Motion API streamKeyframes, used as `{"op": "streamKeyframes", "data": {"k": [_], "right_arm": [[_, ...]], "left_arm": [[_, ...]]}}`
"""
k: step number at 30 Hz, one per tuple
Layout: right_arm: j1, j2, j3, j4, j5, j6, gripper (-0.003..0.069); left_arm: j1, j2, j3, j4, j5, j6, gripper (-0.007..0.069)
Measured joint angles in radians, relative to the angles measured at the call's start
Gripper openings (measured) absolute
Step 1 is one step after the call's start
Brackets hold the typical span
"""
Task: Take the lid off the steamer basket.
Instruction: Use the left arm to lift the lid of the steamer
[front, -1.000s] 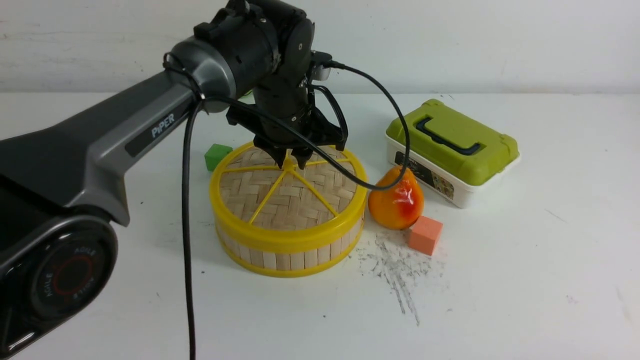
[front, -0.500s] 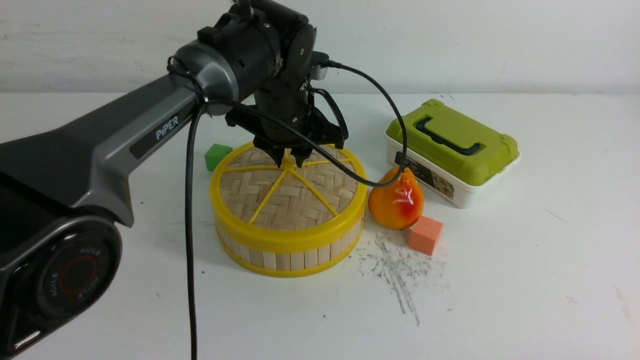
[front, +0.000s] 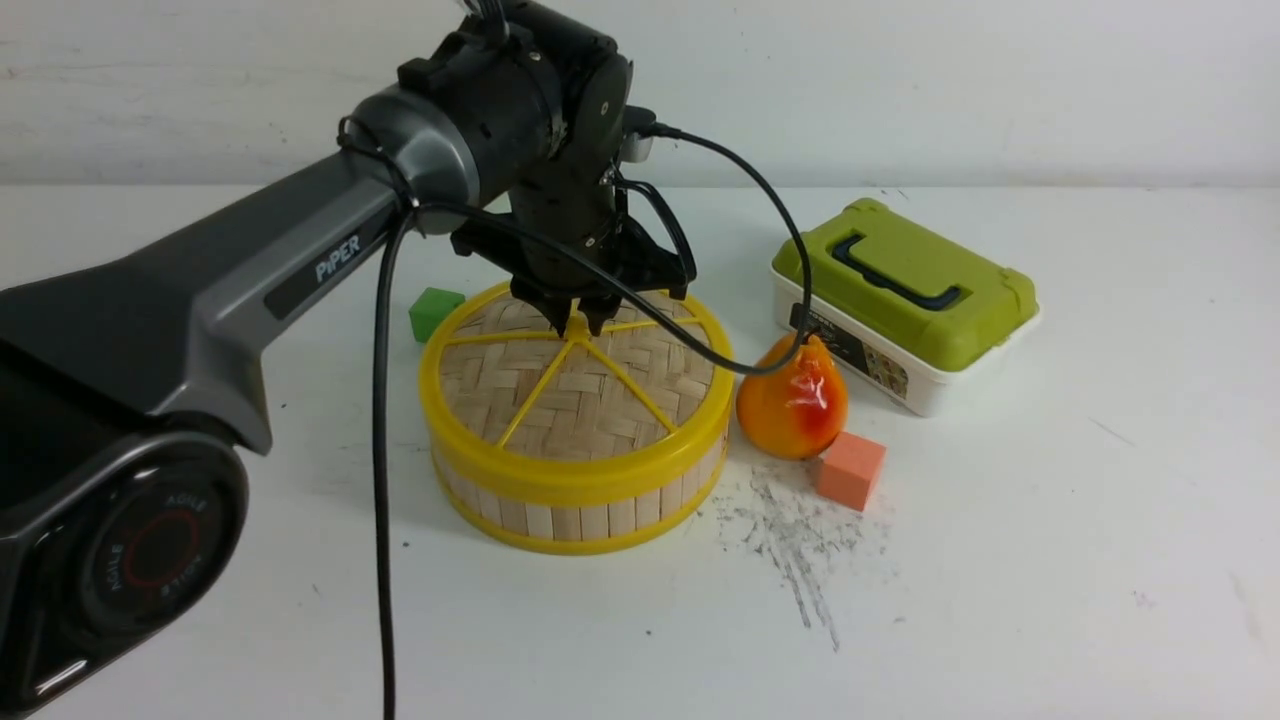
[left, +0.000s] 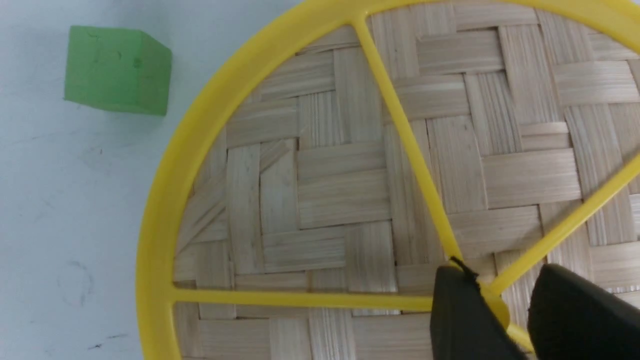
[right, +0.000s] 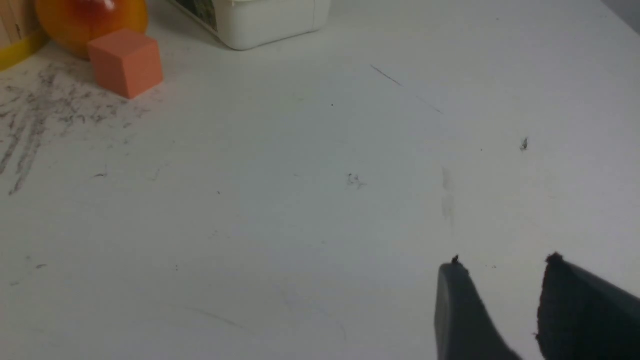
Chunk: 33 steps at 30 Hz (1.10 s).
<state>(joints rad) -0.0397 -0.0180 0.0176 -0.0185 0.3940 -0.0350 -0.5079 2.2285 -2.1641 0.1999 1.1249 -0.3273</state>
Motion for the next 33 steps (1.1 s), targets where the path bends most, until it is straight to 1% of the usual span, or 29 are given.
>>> {"op": "streamKeyframes", "data": {"k": [2, 3, 8, 11, 13, 17, 19, 22, 27, 28, 29, 31, 33], "right_arm": [[0.000, 0.000, 0.000, 0.000, 0.000, 0.000, 0.0239], [0.000, 0.000, 0.000, 0.000, 0.000, 0.000, 0.0239], [0.000, 0.000, 0.000, 0.000, 0.000, 0.000, 0.0239], [0.000, 0.000, 0.000, 0.000, 0.000, 0.000, 0.0239], [0.000, 0.000, 0.000, 0.000, 0.000, 0.000, 0.0239], [0.000, 0.000, 0.000, 0.000, 0.000, 0.000, 0.0239], [0.000, 0.000, 0.000, 0.000, 0.000, 0.000, 0.0239], [0.000, 0.000, 0.000, 0.000, 0.000, 0.000, 0.0239], [0.000, 0.000, 0.000, 0.000, 0.000, 0.000, 0.0239], [0.000, 0.000, 0.000, 0.000, 0.000, 0.000, 0.0239], [0.000, 0.000, 0.000, 0.000, 0.000, 0.000, 0.0239], [0.000, 0.000, 0.000, 0.000, 0.000, 0.000, 0.0239], [0.000, 0.000, 0.000, 0.000, 0.000, 0.000, 0.0239]], "left_arm": [[0.001, 0.000, 0.000, 0.001, 0.000, 0.000, 0.0139], [0.002, 0.000, 0.000, 0.000, 0.000, 0.000, 0.0127], [0.002, 0.000, 0.000, 0.000, 0.000, 0.000, 0.0116], [0.002, 0.000, 0.000, 0.000, 0.000, 0.000, 0.0125], [0.002, 0.000, 0.000, 0.001, 0.000, 0.000, 0.0148], [0.002, 0.000, 0.000, 0.001, -0.002, 0.000, 0.0223], [0.002, 0.000, 0.000, 0.001, -0.003, 0.000, 0.0248], [0.002, 0.000, 0.000, 0.001, -0.003, 0.000, 0.0249], [0.002, 0.002, 0.000, 0.000, 0.000, 0.000, 0.0183], [0.002, 0.005, 0.000, 0.001, 0.003, 0.000, 0.0151], [0.002, 0.005, 0.000, 0.001, 0.004, 0.000, 0.0147], [0.002, 0.006, 0.000, 0.000, 0.004, 0.000, 0.0107], [0.002, 0.006, -0.001, 0.001, 0.004, 0.000, 0.0104]]}}
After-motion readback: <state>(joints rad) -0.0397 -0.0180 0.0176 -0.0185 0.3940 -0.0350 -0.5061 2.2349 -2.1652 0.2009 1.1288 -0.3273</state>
